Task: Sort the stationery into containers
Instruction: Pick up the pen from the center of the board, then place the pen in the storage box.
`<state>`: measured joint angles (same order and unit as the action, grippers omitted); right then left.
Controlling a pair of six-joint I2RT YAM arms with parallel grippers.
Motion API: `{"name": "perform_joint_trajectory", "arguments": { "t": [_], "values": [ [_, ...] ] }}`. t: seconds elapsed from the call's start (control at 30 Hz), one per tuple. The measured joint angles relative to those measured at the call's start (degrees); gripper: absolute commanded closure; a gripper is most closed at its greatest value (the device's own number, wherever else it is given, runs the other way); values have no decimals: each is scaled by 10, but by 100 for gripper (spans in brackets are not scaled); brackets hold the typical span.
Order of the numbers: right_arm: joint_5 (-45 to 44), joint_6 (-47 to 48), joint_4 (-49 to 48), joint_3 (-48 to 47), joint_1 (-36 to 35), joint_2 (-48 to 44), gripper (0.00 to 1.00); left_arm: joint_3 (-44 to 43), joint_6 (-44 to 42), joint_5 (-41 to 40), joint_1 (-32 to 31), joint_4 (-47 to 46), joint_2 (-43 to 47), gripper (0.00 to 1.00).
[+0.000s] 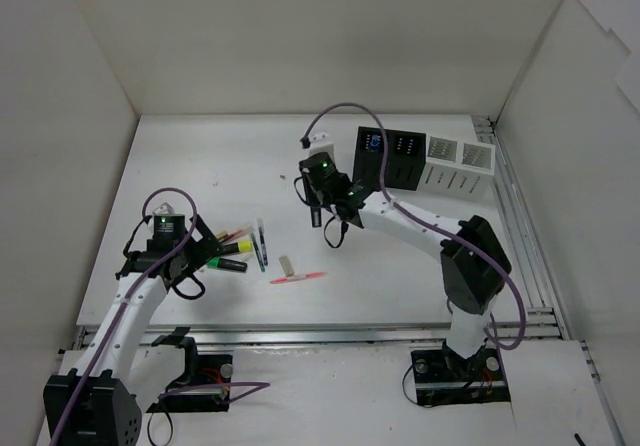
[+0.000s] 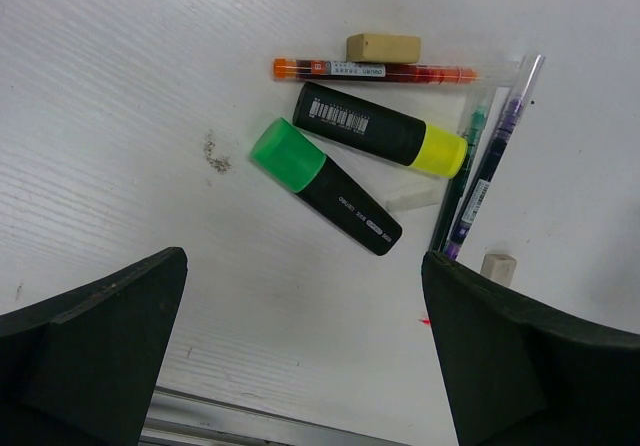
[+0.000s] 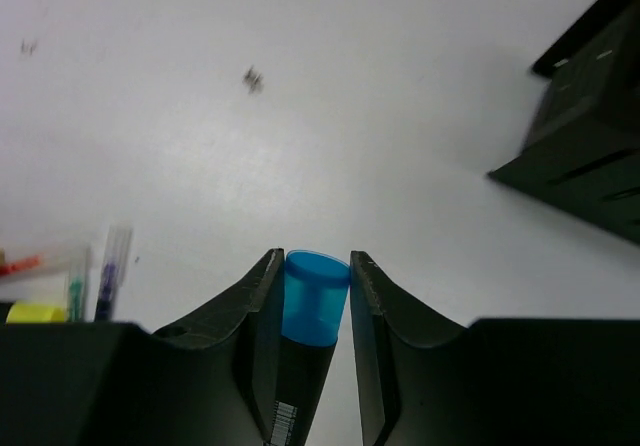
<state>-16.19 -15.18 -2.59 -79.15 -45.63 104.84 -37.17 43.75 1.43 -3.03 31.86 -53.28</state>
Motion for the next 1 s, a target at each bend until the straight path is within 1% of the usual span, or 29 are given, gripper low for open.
{"name": "perform_joint_trajectory", "arguments": {
  "t": [0.17,0.37,0.47,0.57,0.67,0.8,0.9,0.93,1.0],
  "values": [
    [-80,65,-78,5,69,-67,100,0,0,0,0,-6,-17,0],
    [-137,136,-198,5,182,-72,100,0,0,14,0,-24,-63,1],
    [-163,178,-260,-17,235,-36,100,-2,0,15,0,-24,-84,1],
    [-183,218,-322,-37,267,11,100,-8,4,15,0,-24,-96,1],
    [-191,249,-365,-50,282,57,100,-12,11,15,0,-28,-99,1],
    [-194,276,-396,-62,287,106,100,-13,26,15,0,-33,-106,1],
    [-196,279,-407,-61,287,121,95,-13,41,15,0,-34,-112,1],
    [-198,278,-411,-56,287,121,89,-13,47,15,0,-35,-113,1],
    [-205,270,-426,-42,287,119,81,-13,60,14,0,-35,-113,1]
  ]
}}
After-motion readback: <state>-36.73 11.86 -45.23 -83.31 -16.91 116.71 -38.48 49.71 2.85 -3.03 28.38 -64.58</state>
